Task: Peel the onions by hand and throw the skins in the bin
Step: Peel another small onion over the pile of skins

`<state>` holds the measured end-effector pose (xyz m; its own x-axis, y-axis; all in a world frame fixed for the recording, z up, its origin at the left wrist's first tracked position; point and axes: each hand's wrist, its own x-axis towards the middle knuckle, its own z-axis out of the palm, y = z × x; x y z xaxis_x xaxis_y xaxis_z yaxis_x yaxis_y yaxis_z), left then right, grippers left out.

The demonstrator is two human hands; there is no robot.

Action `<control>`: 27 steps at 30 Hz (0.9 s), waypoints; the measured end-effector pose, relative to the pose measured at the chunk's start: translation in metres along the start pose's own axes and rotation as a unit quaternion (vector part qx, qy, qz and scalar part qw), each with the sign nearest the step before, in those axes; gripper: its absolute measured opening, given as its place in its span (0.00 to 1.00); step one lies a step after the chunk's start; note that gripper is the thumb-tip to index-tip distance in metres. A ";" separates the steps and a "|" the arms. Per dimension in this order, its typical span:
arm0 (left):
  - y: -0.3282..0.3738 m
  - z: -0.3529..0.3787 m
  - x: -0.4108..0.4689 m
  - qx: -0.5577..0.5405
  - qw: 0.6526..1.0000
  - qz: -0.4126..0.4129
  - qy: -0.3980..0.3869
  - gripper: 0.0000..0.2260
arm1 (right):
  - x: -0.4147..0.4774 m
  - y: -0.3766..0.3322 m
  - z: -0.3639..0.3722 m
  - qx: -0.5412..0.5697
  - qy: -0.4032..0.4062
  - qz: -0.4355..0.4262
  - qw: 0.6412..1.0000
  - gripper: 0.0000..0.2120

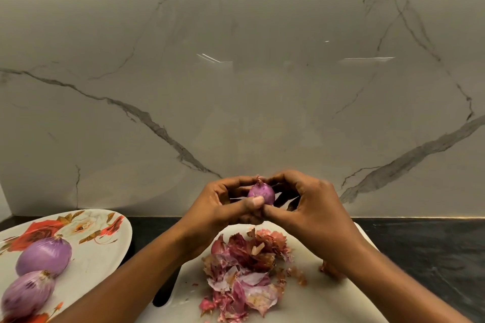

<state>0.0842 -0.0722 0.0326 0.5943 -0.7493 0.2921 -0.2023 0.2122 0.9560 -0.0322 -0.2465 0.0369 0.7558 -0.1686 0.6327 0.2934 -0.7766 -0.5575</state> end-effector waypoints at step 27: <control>0.008 -0.006 -0.001 -0.083 0.996 -0.008 0.014 0.19 | 0.008 0.006 -0.006 0.054 -0.045 -0.086 0.994 0.07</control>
<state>0.0867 -0.0662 0.0405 0.6184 -0.7358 0.2759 -0.0626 0.3039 0.9506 -0.0277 -0.2564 0.0415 0.7376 0.0194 0.6750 0.4792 -0.7193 -0.5030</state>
